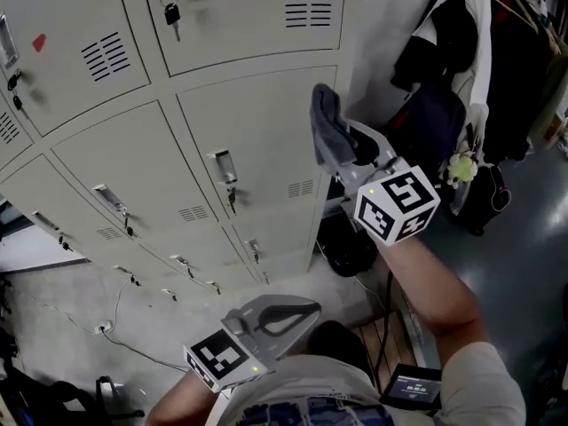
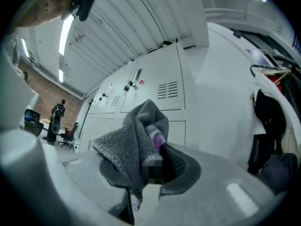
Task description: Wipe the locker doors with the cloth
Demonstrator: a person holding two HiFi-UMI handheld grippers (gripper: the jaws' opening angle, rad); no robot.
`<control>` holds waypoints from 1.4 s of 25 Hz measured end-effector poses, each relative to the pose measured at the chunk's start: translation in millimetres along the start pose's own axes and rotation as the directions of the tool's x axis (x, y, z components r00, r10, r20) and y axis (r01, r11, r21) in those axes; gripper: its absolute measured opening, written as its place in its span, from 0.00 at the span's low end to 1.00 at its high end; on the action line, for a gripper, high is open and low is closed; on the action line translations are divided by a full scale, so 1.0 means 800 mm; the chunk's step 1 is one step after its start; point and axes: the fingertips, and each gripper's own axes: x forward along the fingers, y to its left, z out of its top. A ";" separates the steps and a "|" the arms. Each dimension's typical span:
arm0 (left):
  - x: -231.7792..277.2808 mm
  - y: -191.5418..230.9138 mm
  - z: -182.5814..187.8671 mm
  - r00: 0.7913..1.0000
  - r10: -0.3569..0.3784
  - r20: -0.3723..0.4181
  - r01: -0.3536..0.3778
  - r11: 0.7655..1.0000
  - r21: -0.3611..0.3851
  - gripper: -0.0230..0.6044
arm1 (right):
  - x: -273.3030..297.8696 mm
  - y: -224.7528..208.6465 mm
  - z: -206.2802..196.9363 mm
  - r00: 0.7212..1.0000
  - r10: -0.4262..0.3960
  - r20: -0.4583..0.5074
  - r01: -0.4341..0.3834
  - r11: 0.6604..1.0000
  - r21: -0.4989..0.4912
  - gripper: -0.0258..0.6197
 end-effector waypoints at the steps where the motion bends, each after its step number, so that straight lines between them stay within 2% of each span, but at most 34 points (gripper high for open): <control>1: -0.001 0.005 -0.004 1.000 -0.012 -0.014 0.012 1.000 0.011 0.04 | 0.009 -0.011 0.007 0.999 -0.027 0.021 0.028 1.000 -0.008 0.21; 3: -0.008 0.013 -0.012 0.999 -0.035 -0.037 0.036 0.998 0.043 0.04 | 0.019 -0.030 0.018 0.995 -0.088 0.055 0.089 0.996 -0.017 0.21; 7: -0.027 0.020 -0.019 0.997 -0.076 -0.024 0.077 0.996 0.047 0.04 | 0.028 -0.053 0.018 0.984 -0.170 0.054 0.172 0.984 -0.037 0.20; 14: -0.053 0.035 -0.028 0.995 -0.101 -0.026 0.102 0.994 0.033 0.04 | 0.048 -0.060 0.000 0.976 -0.217 0.020 0.218 0.976 -0.033 0.20; 22: -0.073 0.047 -0.037 0.995 -0.102 -0.014 0.102 0.995 0.013 0.04 | 0.080 -0.003 0.007 0.986 -0.163 0.040 0.164 0.986 -0.037 0.20; 35: -0.111 0.055 -0.041 0.997 -0.071 -0.015 0.071 0.997 0.008 0.04 | 0.141 0.117 0.006 0.999 -0.015 0.042 0.017 0.998 -0.062 0.20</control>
